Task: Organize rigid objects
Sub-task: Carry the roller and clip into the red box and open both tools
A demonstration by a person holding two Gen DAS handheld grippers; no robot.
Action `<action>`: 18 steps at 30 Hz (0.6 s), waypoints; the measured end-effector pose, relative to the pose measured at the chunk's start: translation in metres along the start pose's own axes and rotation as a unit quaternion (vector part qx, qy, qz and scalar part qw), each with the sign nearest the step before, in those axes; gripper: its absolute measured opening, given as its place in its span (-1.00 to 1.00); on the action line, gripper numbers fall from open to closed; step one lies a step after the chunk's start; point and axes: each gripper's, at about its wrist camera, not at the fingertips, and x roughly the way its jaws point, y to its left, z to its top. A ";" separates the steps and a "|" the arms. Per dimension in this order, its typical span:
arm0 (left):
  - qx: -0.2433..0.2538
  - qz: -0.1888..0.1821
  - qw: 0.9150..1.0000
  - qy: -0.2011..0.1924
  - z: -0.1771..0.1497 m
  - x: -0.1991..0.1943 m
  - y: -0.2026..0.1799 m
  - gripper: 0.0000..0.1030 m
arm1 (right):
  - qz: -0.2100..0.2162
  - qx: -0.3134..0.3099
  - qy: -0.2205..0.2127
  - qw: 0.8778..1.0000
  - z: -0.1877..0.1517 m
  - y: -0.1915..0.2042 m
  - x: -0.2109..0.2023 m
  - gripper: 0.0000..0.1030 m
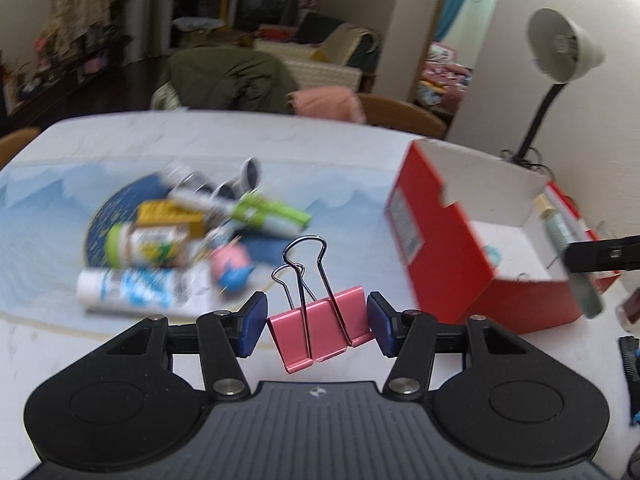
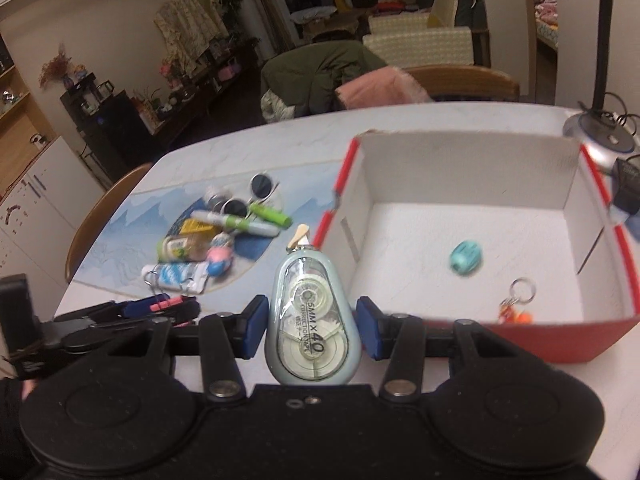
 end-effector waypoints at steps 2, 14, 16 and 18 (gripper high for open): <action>0.012 -0.017 1.000 0.000 0.011 0.003 -0.011 0.05 | -0.008 0.000 -0.005 1.000 0.005 -0.009 -0.001 -0.08; 0.090 -0.091 0.992 -0.004 0.074 0.034 -0.089 0.05 | -0.059 0.016 -0.023 0.998 0.034 -0.069 0.006 -0.08; 0.106 -0.098 0.990 -0.002 0.083 0.043 -0.103 0.05 | -0.068 0.016 -0.022 0.997 0.037 -0.078 0.009 -0.08; 0.117 -0.106 0.987 0.005 0.091 0.054 -0.116 0.05 | -0.077 0.017 -0.020 0.997 0.039 -0.087 0.013 -0.08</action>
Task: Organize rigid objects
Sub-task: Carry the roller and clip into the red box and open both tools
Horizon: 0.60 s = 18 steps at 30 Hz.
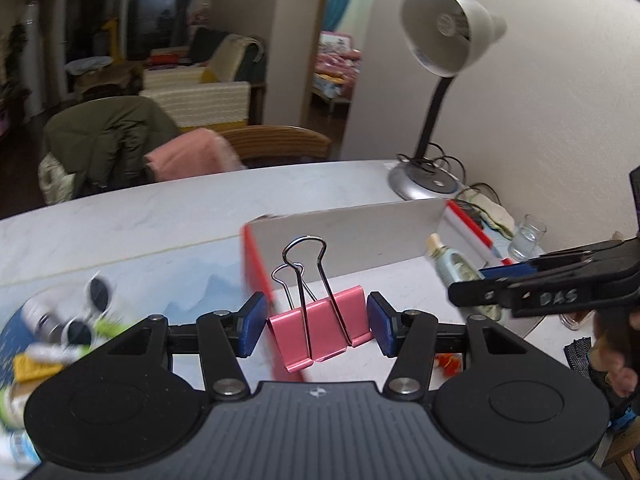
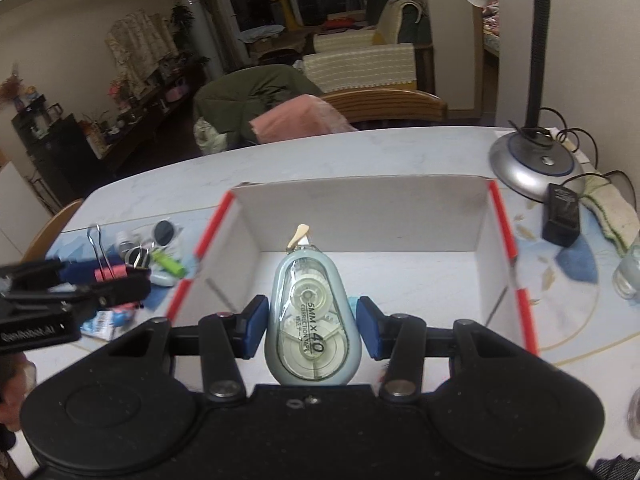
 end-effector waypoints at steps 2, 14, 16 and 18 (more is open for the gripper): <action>0.009 -0.006 1.000 0.009 0.010 0.015 -0.007 0.05 | -0.010 -0.001 0.005 1.000 0.003 -0.008 0.006 -0.08; 0.039 -0.011 0.996 0.082 0.035 0.107 -0.036 0.05 | -0.041 -0.032 0.076 0.996 0.004 -0.035 0.057 -0.08; 0.039 -0.006 0.994 0.102 0.035 0.124 -0.037 0.05 | -0.043 -0.037 0.088 0.994 0.002 -0.037 0.065 -0.08; 0.037 -0.001 0.992 0.124 0.034 0.140 -0.037 0.05 | -0.046 -0.044 0.098 0.993 0.001 -0.038 0.071 -0.08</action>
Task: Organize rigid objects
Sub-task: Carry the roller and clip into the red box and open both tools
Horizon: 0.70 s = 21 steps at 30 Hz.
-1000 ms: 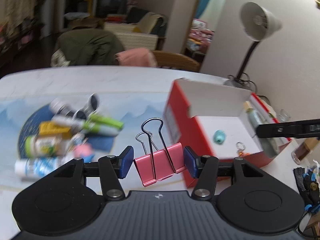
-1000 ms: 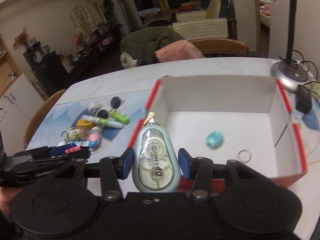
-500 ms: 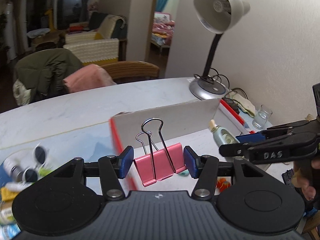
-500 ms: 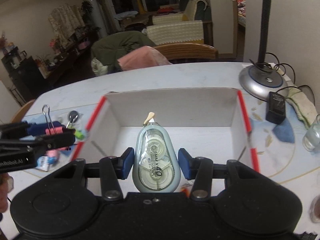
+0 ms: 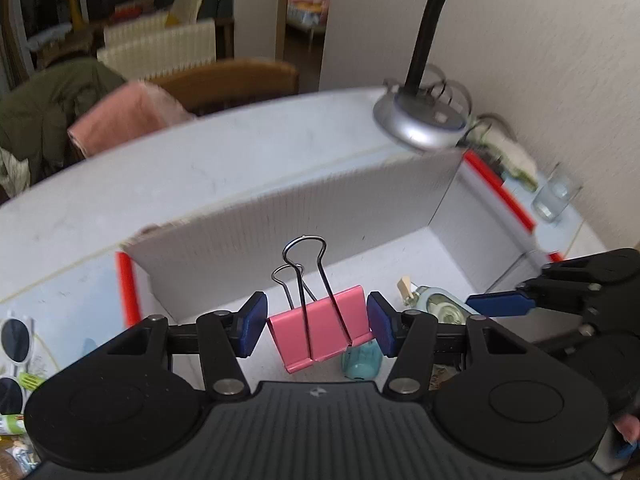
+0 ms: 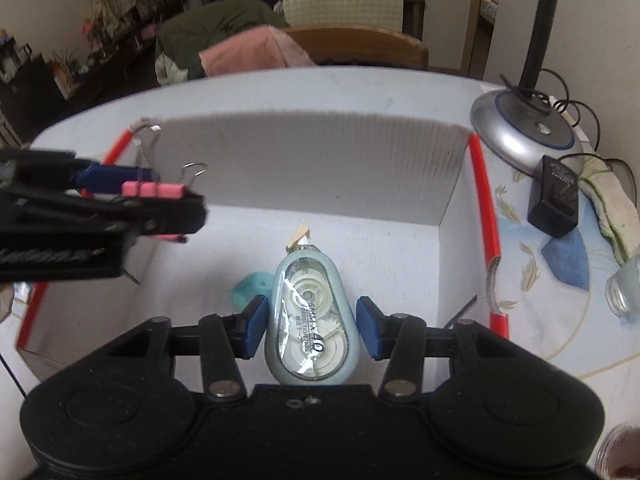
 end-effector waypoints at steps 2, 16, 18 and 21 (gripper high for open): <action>0.006 0.005 1.000 0.015 0.002 0.013 -0.002 0.05 | 0.000 -0.009 0.011 1.000 -0.001 0.001 0.005 -0.08; 0.026 0.026 0.995 0.095 0.010 0.068 -0.012 0.05 | -0.011 -0.054 0.066 0.996 0.000 0.007 0.022 -0.08; 0.022 0.022 0.994 0.100 0.010 0.072 -0.011 0.05 | -0.013 -0.055 0.071 0.996 0.001 0.008 0.023 -0.08; 0.021 0.021 0.994 0.108 0.008 0.076 -0.011 0.05 | -0.015 -0.055 0.079 0.995 0.001 0.007 0.026 -0.08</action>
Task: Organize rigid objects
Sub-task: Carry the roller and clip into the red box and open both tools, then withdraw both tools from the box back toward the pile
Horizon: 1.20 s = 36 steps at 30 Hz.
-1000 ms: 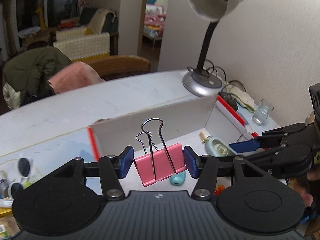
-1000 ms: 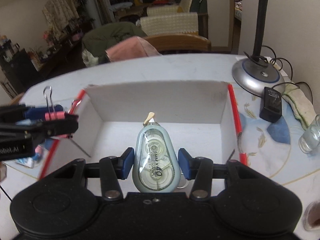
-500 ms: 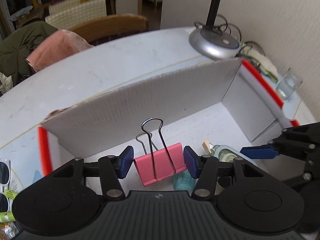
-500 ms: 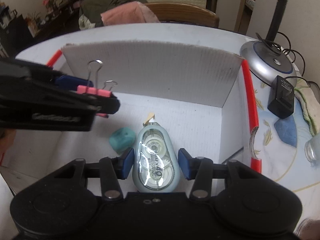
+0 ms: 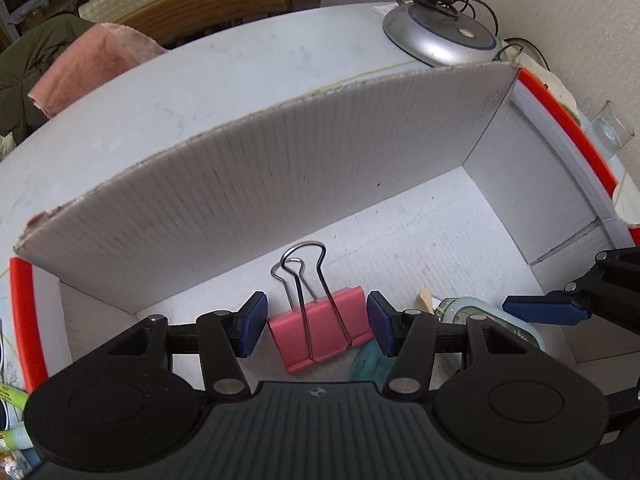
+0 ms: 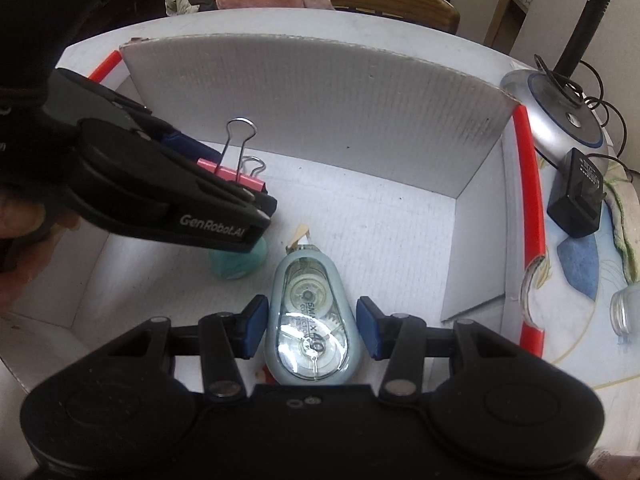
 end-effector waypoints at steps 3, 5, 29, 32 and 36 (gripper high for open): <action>-0.003 -0.002 1.000 0.007 -0.001 0.003 0.001 0.06 | -0.002 0.000 0.006 1.000 0.001 0.000 0.002 -0.08; -0.006 0.000 1.000 0.011 -0.001 0.004 0.002 0.06 | -0.003 -0.002 0.011 1.000 0.002 0.000 0.004 -0.07; -0.029 -0.022 0.997 -0.064 -0.018 -0.074 0.004 0.17 | 0.007 0.016 -0.047 0.999 -0.010 0.004 -0.041 0.23; -0.032 -0.024 0.996 -0.085 -0.023 -0.094 0.004 0.17 | 0.008 0.015 -0.059 0.998 -0.013 0.008 -0.052 0.24; -0.034 -0.026 0.993 -0.109 -0.032 -0.117 0.003 0.17 | 0.010 0.016 -0.079 0.997 -0.018 0.013 -0.069 0.34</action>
